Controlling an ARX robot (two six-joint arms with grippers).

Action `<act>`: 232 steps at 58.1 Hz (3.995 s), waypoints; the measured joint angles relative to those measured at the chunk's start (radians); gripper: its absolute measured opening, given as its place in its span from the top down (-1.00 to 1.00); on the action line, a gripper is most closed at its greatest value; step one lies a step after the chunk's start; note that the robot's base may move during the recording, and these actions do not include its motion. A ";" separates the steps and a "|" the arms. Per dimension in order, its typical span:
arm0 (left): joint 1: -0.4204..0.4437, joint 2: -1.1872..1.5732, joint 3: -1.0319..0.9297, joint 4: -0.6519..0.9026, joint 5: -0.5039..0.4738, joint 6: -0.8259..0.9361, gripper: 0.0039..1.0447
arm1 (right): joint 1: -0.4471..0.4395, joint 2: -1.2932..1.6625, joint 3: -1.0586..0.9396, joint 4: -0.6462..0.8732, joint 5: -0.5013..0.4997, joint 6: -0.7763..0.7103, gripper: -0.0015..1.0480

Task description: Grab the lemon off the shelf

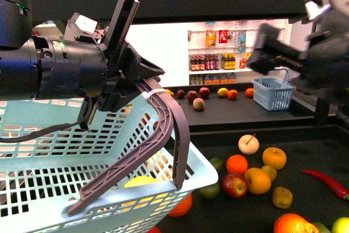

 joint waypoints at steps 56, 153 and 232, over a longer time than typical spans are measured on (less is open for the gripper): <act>0.000 0.000 0.000 0.000 0.000 -0.002 0.82 | -0.155 -1.310 -0.933 -0.211 0.028 -0.376 0.95; 0.022 0.008 0.001 0.040 -0.132 -0.128 0.82 | -0.155 -1.616 -1.000 -0.434 0.029 -0.381 -0.86; 0.812 0.334 0.058 0.815 -0.134 -0.726 0.83 | -0.155 -1.616 -1.000 -0.434 0.029 -0.381 -0.86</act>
